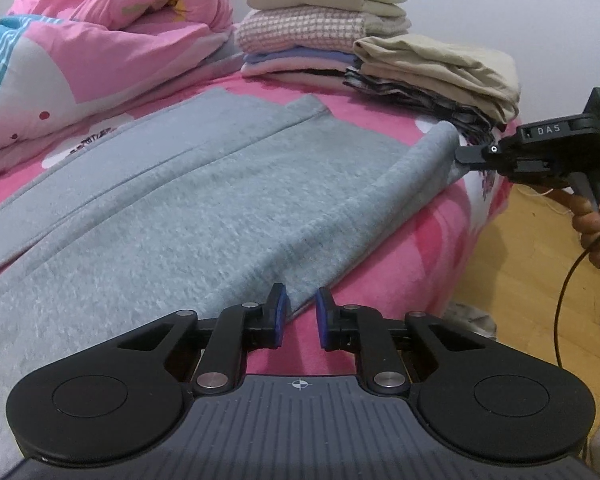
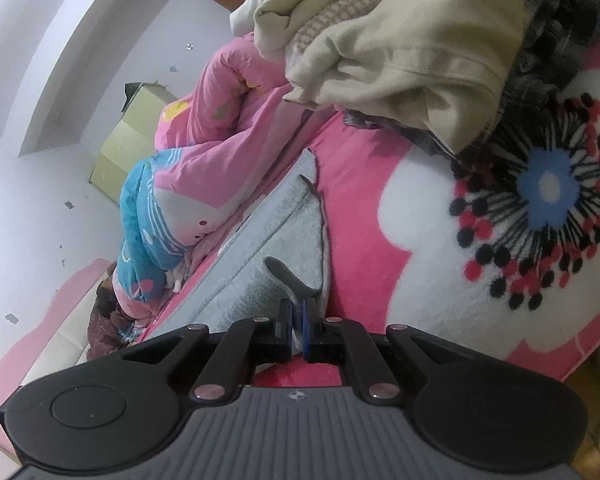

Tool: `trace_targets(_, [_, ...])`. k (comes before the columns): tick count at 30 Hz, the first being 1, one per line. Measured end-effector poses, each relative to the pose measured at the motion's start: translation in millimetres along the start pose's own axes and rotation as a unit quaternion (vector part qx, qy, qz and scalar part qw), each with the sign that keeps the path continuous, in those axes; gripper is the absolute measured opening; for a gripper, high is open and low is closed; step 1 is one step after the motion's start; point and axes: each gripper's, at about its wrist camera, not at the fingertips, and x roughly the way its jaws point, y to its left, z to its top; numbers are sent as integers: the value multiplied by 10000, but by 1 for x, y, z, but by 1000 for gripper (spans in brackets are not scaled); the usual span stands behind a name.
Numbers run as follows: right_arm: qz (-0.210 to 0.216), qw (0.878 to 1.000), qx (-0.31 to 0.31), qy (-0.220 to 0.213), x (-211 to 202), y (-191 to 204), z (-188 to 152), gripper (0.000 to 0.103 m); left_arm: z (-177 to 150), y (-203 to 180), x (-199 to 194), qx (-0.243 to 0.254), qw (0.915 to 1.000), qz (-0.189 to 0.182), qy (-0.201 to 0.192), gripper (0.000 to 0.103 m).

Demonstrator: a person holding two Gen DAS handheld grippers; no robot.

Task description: Fold clothes

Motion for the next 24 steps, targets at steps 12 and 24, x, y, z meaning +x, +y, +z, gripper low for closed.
trace_targets(12, [-426,9956,-659,-510,-25,20,11,7,-11,5,5,-155,9995,-228,-135,16])
trace_targets(24, [-1129,9717,-1962,673,113,100,71,21,-17,14,6,-386,9978,-487,-219,16])
